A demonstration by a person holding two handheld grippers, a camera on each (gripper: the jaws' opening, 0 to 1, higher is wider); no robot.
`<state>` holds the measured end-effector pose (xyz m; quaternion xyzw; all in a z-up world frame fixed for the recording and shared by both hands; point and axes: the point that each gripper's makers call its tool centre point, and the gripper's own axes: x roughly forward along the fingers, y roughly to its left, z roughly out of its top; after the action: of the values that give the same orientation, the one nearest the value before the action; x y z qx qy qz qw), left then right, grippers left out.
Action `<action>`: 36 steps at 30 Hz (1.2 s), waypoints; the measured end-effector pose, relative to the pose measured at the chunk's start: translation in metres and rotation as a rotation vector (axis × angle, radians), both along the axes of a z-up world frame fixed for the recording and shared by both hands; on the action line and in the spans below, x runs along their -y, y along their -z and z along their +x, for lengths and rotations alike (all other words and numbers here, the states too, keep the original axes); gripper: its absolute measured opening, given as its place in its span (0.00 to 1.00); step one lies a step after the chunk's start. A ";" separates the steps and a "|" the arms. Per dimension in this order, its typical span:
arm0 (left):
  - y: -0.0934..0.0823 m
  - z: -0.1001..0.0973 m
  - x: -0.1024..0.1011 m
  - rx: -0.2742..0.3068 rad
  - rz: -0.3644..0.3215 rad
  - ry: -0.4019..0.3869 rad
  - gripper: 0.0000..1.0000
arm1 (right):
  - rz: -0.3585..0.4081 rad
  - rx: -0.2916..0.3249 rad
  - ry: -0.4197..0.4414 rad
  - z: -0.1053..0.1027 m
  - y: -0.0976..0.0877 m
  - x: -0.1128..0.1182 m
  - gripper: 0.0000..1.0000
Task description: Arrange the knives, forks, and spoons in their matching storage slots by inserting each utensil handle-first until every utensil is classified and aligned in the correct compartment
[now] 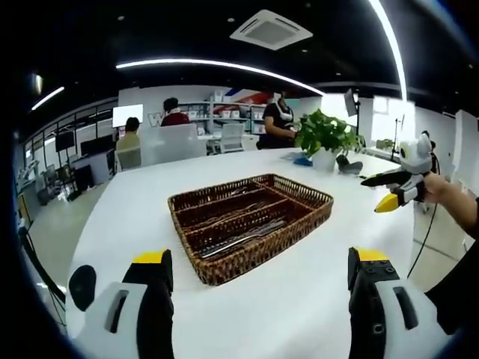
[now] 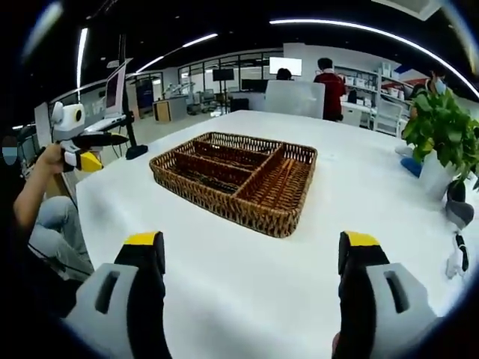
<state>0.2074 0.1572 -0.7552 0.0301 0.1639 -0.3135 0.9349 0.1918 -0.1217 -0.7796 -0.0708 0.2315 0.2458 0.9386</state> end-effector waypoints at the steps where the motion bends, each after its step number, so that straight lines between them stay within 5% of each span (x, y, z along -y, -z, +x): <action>1: 0.001 0.000 0.000 -0.002 0.000 0.000 0.99 | 0.000 0.004 -0.002 -0.001 -0.001 0.000 1.00; 14: -0.003 -0.006 -0.001 -0.007 -0.033 -0.029 0.99 | 0.018 0.014 0.017 0.000 -0.008 0.014 1.00; 36: -0.003 -0.019 -0.003 -0.015 -0.051 -0.100 0.99 | 0.009 0.018 -0.039 -0.003 -0.014 0.004 1.00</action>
<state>0.1883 0.1606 -0.7523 -0.0045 0.1643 -0.2708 0.9485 0.1892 -0.1254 -0.7654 -0.0734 0.2208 0.2645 0.9359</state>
